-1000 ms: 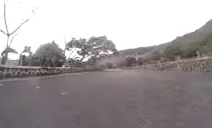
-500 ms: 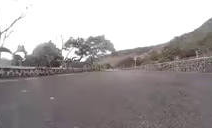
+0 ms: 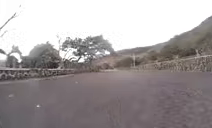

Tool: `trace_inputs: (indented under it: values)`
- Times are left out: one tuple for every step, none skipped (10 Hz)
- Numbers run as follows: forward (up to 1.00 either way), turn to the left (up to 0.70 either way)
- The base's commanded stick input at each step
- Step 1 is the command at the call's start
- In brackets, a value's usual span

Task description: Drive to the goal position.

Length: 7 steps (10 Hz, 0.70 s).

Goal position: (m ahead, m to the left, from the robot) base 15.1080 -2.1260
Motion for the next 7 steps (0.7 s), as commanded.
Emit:
trace_inputs:
  values:
    - [0.70, 0.00]
    - [0.70, 0.00]
    - [0.70, 0.00]
    - [0.70, 0.00]
    - [0.70, 0.00]
    - [0.70, 0.00]
    - [0.70, 0.00]
